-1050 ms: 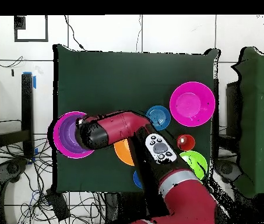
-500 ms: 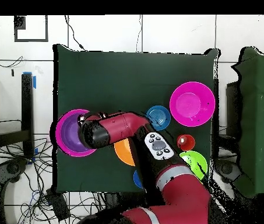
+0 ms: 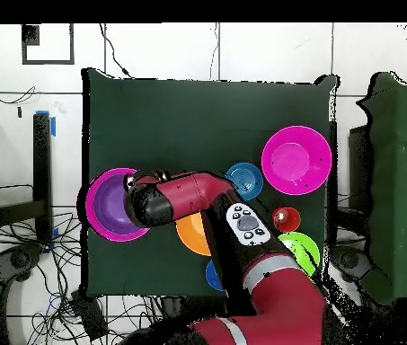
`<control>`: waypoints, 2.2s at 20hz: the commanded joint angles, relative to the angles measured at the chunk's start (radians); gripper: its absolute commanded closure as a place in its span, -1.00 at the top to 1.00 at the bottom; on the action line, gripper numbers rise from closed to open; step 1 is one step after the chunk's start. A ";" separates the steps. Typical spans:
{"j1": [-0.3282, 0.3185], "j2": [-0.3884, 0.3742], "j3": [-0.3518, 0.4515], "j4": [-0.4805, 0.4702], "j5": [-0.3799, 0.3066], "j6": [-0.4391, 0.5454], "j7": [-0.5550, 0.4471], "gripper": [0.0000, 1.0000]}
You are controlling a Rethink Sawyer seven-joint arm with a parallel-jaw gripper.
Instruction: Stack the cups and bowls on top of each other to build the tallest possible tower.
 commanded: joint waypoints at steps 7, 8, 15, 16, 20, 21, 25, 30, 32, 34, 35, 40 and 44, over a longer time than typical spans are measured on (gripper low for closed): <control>-0.020 -0.296 -0.005 0.084 0.083 0.382 -0.036 -1.00; -0.014 -0.305 -0.010 0.078 0.084 0.408 -0.034 -1.00; -0.005 -0.389 -0.016 0.070 0.103 0.579 -0.040 -1.00; -0.009 -0.394 -0.011 0.075 0.105 0.583 -0.040 -1.00; -0.026 -0.424 -0.001 0.136 0.128 0.558 -0.022 -1.00; -0.026 -0.430 0.001 0.145 0.132 0.552 -0.017 -1.00; -0.021 -0.430 0.001 0.197 0.146 0.488 0.022 -1.00; -0.001 -0.425 -0.014 0.241 0.157 0.422 0.076 -1.00; 0.003 -0.425 -0.017 0.255 0.162 0.401 0.091 -1.00; 0.008 -0.417 -0.019 0.267 0.166 0.377 0.108 -1.00; 0.010 -0.414 -0.020 0.270 0.168 0.368 0.113 -1.00; 0.028 -0.362 -0.039 0.273 0.155 0.289 0.149 -1.00; 0.042 -0.307 -0.054 0.250 0.154 0.248 0.160 -1.00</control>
